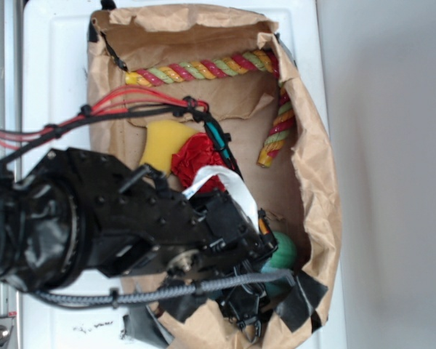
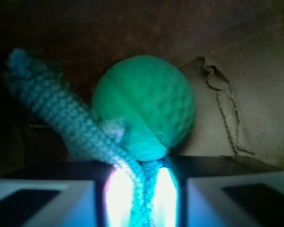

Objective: Grab the blue cloth.

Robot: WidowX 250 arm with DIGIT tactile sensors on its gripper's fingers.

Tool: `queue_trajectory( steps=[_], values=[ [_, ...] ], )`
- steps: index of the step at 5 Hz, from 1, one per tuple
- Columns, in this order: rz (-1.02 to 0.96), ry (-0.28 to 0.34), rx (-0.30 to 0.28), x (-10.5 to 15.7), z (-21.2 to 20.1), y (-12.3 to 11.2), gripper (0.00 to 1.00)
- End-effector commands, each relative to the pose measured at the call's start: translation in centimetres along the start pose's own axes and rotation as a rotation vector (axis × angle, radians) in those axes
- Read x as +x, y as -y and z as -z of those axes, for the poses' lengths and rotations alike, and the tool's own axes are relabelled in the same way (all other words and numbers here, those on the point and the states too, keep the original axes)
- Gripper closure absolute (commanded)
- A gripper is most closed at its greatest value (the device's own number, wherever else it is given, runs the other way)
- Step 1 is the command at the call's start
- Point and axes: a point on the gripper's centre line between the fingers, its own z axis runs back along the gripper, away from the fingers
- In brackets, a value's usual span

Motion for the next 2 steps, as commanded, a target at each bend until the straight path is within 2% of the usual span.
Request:
queue_trajectory(
  steps=[1,2],
  values=[
    [0.023,0.011,0.009,-0.6,-0.9,0.2,1.0],
    [0.014,0.021,-0.005,-0.5,-2.6,0.3,1.0]
  ],
)
